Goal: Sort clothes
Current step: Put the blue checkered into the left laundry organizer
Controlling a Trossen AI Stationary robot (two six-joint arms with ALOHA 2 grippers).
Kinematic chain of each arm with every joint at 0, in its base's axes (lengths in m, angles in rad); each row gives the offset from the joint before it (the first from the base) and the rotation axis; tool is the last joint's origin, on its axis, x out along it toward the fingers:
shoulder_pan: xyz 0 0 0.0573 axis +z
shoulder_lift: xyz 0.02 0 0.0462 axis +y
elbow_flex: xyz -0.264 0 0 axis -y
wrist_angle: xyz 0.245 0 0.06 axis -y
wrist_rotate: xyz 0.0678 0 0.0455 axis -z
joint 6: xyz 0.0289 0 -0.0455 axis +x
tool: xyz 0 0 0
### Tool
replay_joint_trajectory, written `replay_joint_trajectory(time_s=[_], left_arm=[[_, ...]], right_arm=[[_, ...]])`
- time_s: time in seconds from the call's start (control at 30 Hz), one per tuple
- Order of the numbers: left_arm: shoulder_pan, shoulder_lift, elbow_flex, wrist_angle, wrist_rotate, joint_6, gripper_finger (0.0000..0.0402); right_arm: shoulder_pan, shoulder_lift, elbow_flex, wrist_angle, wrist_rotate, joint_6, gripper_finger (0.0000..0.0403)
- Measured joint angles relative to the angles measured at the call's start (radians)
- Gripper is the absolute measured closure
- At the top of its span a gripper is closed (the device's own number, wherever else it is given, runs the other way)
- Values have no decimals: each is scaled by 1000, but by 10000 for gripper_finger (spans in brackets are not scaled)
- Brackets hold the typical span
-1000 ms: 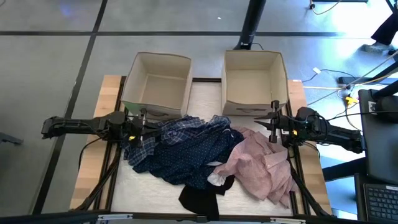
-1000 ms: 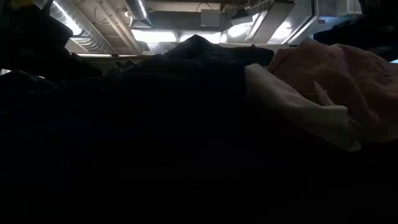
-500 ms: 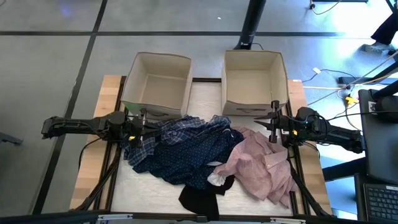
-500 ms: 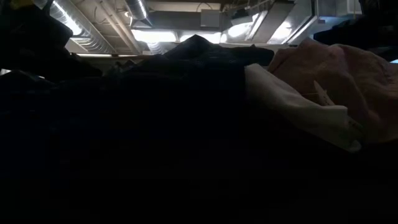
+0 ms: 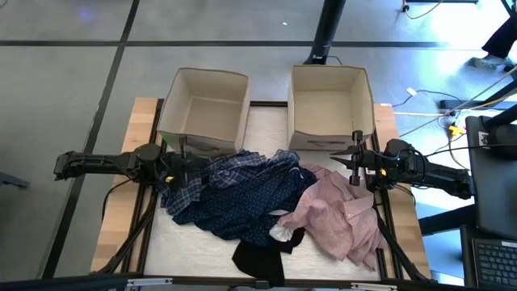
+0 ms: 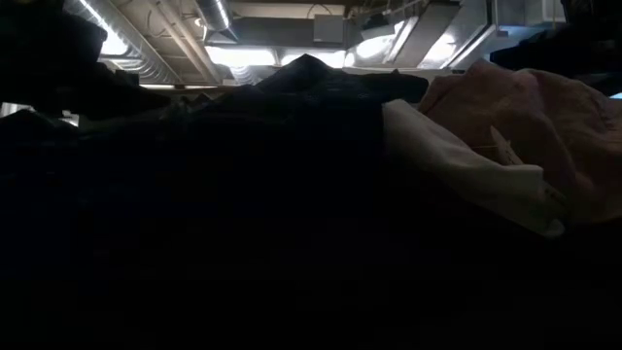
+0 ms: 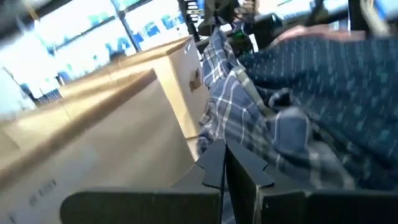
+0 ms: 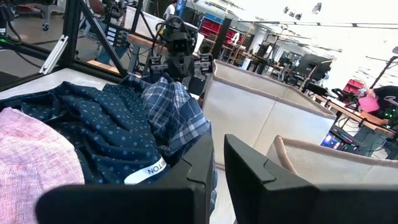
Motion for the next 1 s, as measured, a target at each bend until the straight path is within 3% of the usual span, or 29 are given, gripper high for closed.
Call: replay_joint_trajectory(time_s=[0.2,0.3,0.47,0.7,1.0], left_arm=[[-16,0,0,96,25,-553,396],[-13,0,0,143,26,-703,396],[-12,0,0,254,31,-759,396],[-48,27,59,305,34,-664,396],[-119,325,352,169,0,-479,396]], right_arm=[[0,0,0,67,43,-32,359],[0,0,2,81,43,-31,358],[0,0,2,120,44,-32,359],[0,0,2,120,8,-27,359],[0,0,1,140,7,-25,359]])
